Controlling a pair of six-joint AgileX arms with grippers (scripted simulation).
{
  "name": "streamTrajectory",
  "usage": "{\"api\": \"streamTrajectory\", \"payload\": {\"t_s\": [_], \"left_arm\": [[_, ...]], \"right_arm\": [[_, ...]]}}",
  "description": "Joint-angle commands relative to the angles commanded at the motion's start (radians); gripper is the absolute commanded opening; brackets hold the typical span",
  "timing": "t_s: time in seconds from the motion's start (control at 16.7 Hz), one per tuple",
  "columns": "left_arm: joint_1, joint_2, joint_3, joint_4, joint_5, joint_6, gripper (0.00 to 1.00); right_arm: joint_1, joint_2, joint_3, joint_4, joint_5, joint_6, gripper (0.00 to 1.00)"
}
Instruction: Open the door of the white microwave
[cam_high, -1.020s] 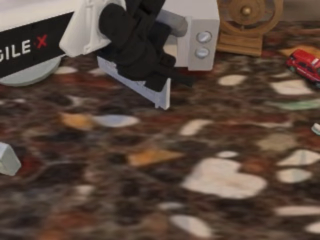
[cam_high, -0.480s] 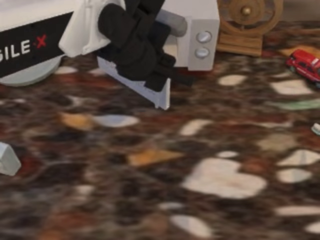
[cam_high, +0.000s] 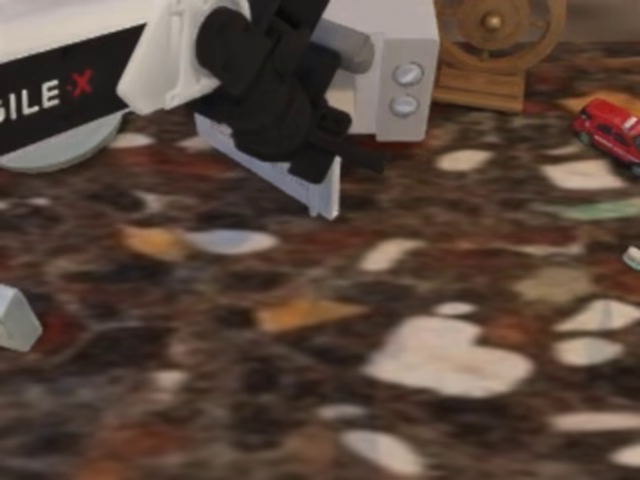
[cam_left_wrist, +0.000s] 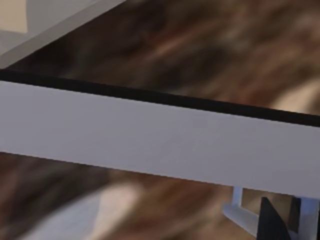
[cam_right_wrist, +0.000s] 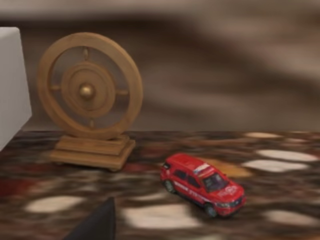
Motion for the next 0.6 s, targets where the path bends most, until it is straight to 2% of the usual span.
{"api": "streamTrajectory", "payload": {"t_s": [0.3, 0.6], "left_arm": [[-0.001, -0.005, -0.011, 0.000, 0.014, 0.009, 0.00], [0.034, -0.059, -0.067, 0.016, 0.065, 0.107, 0.00]], "right_arm": [[0.000, 0.000, 0.000, 0.000, 0.000, 0.000, 1.00], [0.000, 0.000, 0.000, 0.000, 0.000, 0.000, 1.00]]}}
